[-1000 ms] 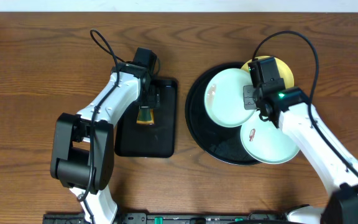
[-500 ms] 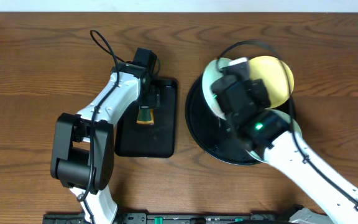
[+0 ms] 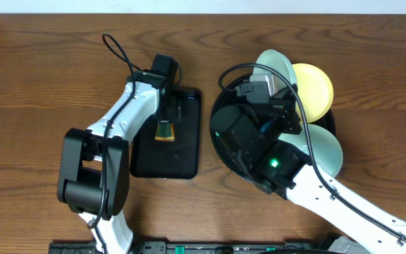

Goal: Clean dirty plates on tray and stack at the side
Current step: 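Grip the scrubbed light green plate rim with right gripper and lift it, then set the plate on the table right of the round tray, release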

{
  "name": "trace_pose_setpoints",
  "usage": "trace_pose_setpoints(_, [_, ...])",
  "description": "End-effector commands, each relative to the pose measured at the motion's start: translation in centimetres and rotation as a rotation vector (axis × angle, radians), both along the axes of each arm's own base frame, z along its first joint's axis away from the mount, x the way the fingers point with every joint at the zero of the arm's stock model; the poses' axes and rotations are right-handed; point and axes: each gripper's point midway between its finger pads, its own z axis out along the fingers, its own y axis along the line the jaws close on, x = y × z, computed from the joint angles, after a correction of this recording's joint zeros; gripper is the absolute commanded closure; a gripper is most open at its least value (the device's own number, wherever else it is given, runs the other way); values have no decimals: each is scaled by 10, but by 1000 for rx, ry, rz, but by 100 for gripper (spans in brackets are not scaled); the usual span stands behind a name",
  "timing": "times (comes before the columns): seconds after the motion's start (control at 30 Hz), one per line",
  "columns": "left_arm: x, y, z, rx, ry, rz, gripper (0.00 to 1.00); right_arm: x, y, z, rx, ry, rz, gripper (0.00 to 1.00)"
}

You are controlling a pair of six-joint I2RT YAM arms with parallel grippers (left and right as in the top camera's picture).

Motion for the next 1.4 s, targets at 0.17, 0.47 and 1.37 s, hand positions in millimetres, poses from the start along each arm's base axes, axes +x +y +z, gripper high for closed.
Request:
trace_pose_setpoints(0.17, [4, 0, 9, -9, -24, 8, 11, -5, 0, 13, 16, -60, -28, 99])
trace_pose_setpoints(0.47, [4, 0, 9, -9, -24, 8, 10, -3, 4, 7, 3, -45, -24, 99])
trace_pose_setpoints(1.37, [4, 0, 9, -9, -24, 8, 10, 90, -121, -111, 1216, 340, 117, 99])
